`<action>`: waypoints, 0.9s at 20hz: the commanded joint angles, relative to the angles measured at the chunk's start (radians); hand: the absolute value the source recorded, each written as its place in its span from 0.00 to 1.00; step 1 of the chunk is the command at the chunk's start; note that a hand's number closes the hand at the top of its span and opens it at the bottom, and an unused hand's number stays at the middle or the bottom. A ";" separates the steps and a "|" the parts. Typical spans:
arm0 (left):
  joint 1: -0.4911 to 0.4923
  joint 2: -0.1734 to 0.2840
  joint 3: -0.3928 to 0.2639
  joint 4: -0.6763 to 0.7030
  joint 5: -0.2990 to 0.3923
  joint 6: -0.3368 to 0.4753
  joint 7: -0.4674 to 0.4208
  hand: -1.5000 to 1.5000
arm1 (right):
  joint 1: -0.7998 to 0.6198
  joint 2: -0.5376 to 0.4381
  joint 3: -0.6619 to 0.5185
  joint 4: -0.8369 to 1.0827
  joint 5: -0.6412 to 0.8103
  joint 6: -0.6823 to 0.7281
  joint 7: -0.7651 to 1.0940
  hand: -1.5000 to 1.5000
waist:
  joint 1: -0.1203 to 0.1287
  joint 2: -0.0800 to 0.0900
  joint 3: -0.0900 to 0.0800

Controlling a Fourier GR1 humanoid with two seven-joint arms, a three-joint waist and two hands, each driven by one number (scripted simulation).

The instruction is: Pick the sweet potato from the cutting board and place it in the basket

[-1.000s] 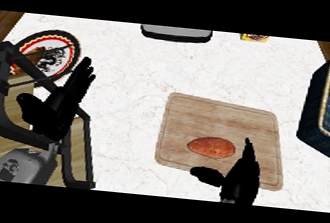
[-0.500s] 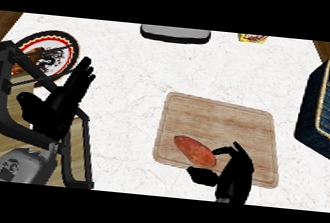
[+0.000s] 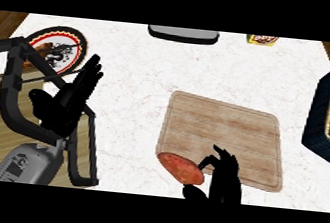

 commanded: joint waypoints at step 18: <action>0.095 0.138 0.158 0.006 0.020 0.036 -0.002 0.50 | 0.160 -0.393 -0.104 -0.676 -0.481 0.020 -0.616 1.00 | -0.047 0.005 0.011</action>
